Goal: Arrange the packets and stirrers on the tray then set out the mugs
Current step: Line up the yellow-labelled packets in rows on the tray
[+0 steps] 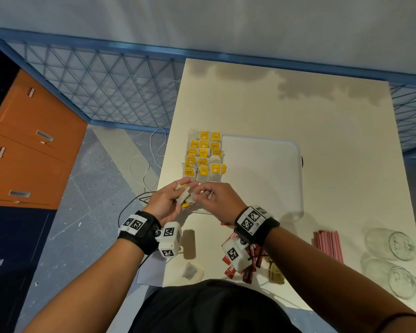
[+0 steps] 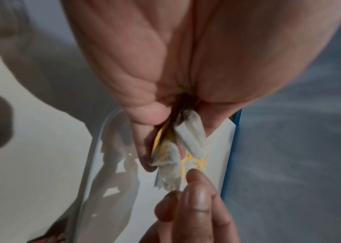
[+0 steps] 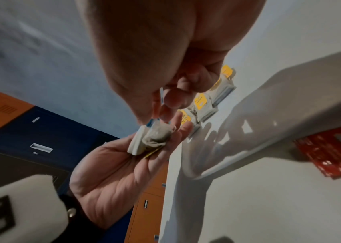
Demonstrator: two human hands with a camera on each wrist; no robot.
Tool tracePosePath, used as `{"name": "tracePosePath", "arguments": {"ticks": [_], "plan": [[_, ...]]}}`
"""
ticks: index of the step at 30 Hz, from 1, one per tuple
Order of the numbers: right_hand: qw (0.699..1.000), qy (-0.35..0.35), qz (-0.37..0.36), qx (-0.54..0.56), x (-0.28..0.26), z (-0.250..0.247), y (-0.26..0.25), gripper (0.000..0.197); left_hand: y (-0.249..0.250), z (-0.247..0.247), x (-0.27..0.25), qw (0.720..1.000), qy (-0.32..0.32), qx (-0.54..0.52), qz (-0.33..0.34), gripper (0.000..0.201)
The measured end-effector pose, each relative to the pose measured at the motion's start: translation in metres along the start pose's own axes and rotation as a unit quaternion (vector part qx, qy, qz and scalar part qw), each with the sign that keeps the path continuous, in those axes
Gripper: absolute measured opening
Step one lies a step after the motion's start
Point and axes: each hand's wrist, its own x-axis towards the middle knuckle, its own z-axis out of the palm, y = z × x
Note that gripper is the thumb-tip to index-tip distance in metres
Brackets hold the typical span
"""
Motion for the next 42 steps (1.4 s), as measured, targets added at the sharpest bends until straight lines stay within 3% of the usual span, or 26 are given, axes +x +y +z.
{"name": "tracePosePath", "arguments": {"ticks": [4, 7, 12, 22, 28, 33, 42], "plan": [[0.999, -0.002, -0.021, -0.026, -0.009, 0.000, 0.004, 0.031, -0.003, 0.009, 0.000, 1.000, -0.009, -0.003, -0.009, 0.036], [0.997, 0.024, -0.047, -0.049, -0.012, -0.001, 0.007, 0.023, -0.005, 0.017, -0.001, 1.000, -0.018, -0.009, -0.009, 0.036], [0.998, 0.059, -0.031, -0.024, -0.012, -0.004, 0.012, 0.012, -0.005, 0.018, 0.001, 0.999, -0.032, 0.025, -0.021, 0.035], [0.987, 0.074, 0.065, 0.127, -0.016, -0.023, 0.003, 0.013, -0.004, 0.016, 0.003, 0.995, 0.018, 0.101, 0.002, 0.033], [0.982, 0.085, 0.093, 0.143, -0.018, -0.021, 0.006, 0.013, -0.011, 0.019, 0.001, 0.972, 0.004, 0.227, 0.053, 0.007], [0.979, 0.079, 0.108, 0.157, -0.018, -0.019, 0.004, 0.009, -0.014, 0.022, 0.005, 0.933, 0.021, 0.337, 0.125, 0.020], [0.993, 0.073, 0.037, 0.089, -0.024, -0.021, 0.004, 0.031, -0.013, 0.022, 0.008, 0.927, 0.032, 0.354, 0.119, 0.011]]}}
